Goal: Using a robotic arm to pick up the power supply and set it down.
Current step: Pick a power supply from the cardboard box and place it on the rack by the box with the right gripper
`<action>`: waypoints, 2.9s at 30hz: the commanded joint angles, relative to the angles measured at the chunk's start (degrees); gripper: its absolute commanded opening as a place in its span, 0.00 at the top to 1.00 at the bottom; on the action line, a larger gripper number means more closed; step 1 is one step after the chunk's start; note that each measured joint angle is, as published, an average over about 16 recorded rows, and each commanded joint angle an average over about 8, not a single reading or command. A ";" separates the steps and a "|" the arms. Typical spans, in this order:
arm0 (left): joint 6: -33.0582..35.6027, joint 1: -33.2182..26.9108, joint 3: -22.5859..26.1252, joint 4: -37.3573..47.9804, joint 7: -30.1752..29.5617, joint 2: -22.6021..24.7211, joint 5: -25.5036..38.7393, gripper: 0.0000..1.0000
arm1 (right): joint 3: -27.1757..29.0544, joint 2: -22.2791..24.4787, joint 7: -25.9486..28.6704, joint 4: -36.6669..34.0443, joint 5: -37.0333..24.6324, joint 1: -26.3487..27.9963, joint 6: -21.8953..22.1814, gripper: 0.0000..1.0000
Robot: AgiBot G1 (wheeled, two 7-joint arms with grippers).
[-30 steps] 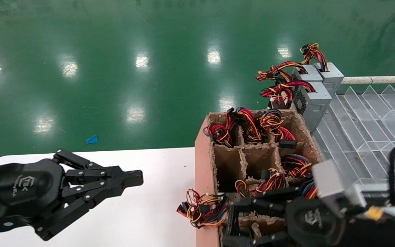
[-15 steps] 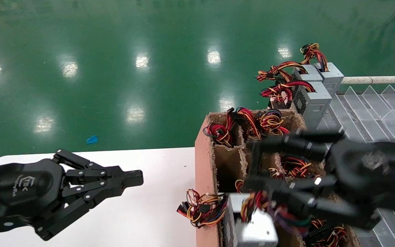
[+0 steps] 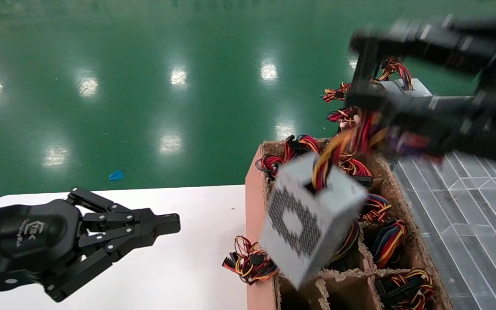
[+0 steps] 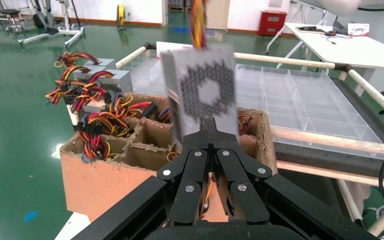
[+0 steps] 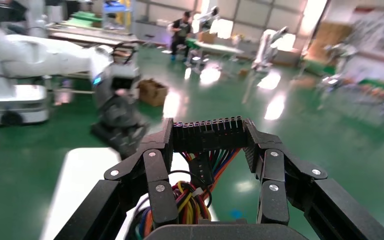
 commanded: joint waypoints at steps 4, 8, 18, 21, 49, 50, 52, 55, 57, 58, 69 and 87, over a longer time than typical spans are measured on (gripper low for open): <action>0.00 0.00 0.00 0.00 0.00 0.00 0.00 1.00 | -0.14 -0.31 -2.15 -2.84 -1.43 5.51 0.84 1.00; 0.00 0.00 0.00 0.00 0.00 0.00 0.00 1.00 | -0.42 -0.72 -3.88 -5.81 -4.30 9.07 2.40 1.00; 0.00 0.00 0.00 0.00 0.00 0.00 0.00 1.00 | -2.24 -1.53 -9.20 -17.47 -12.48 15.43 4.66 1.00; 0.00 0.00 0.00 0.00 0.00 0.00 0.00 1.00 | -2.99 -1.58 -11.19 -21.27 -15.03 17.07 5.08 1.00; 0.00 0.00 0.00 0.00 0.00 0.00 0.00 1.00 | -8.41 -1.40 -26.63 -48.19 -27.70 23.55 5.71 1.00; 0.00 0.00 0.00 0.00 0.00 0.00 0.00 1.00 | -8.51 -1.56 -27.03 -48.78 -27.86 23.53 5.80 1.00; 0.00 0.00 0.00 0.00 0.00 0.00 0.00 1.00 | -8.66 -1.96 -27.73 -49.96 -28.10 23.40 5.96 1.00; 0.00 0.00 0.00 0.00 0.00 0.00 0.00 1.00 | -8.87 -2.57 -28.85 -51.69 -28.42 23.05 6.34 1.00; 0.00 0.00 0.00 0.00 0.00 0.00 0.00 1.00 | -8.98 -2.89 -29.62 -52.71 -28.60 22.85 6.68 1.00; 0.00 0.00 0.00 0.00 0.00 0.00 0.00 1.00 | -9.02 -3.01 -29.98 -53.16 -28.67 22.79 6.88 1.00; 0.00 0.00 0.00 0.00 0.00 0.00 0.00 1.00 | -9.50 -4.14 -32.78 -56.63 -29.53 23.14 8.83 1.00; 0.00 0.00 0.00 0.00 0.00 0.00 0.00 1.00 | -8.88 -9.90 -35.42 -59.88 -28.54 20.25 9.56 1.00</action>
